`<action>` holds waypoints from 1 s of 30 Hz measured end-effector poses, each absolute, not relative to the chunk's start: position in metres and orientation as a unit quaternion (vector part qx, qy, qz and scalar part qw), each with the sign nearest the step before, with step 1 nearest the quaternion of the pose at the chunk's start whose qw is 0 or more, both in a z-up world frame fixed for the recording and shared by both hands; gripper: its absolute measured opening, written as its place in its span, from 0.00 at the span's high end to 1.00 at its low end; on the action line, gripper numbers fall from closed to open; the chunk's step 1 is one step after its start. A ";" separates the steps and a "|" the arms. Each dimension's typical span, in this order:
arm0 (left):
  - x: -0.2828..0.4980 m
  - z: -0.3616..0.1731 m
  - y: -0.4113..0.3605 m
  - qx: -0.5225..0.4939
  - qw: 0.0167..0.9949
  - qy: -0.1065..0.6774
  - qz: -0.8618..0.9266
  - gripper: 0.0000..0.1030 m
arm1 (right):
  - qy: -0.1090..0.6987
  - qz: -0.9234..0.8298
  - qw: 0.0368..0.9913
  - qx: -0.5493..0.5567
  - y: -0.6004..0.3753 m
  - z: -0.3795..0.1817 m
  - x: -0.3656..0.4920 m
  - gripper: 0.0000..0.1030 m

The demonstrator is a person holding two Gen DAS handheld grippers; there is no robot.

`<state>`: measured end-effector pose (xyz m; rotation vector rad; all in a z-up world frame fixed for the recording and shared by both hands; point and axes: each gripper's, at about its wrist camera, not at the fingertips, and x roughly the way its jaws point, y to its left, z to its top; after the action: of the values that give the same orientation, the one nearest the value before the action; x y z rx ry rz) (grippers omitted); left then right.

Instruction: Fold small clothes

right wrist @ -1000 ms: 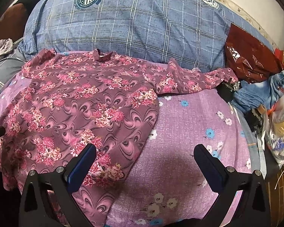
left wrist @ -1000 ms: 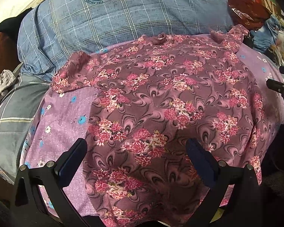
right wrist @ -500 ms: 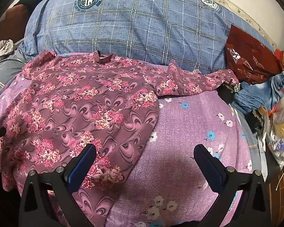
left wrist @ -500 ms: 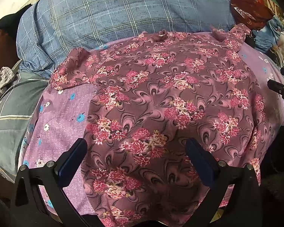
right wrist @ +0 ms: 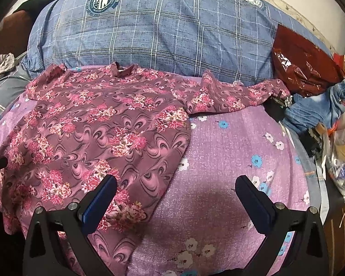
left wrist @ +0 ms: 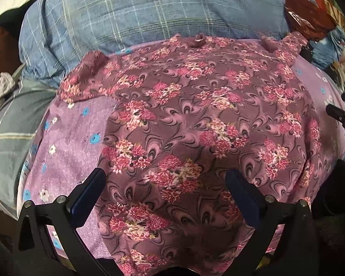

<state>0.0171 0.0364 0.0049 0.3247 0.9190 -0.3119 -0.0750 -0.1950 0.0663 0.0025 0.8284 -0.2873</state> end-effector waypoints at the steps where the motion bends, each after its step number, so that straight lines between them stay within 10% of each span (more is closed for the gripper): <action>1: 0.019 0.005 0.038 0.153 0.872 0.442 -0.146 0.00 | 0.402 -0.140 0.905 0.005 -0.196 0.066 -0.075 0.00; 24: 0.033 0.006 0.068 0.116 0.876 0.451 -0.127 0.00 | 0.421 -0.119 0.899 0.032 -0.196 0.063 -0.075 0.01; 30: 0.052 0.003 0.114 0.103 0.875 0.468 -0.063 0.00 | 0.451 -0.086 0.885 0.081 -0.213 0.048 -0.080 0.16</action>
<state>0.0520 0.1138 0.0030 0.2149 0.9776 -0.1318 -0.0803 -0.2131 0.0478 0.1676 0.9391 -0.1782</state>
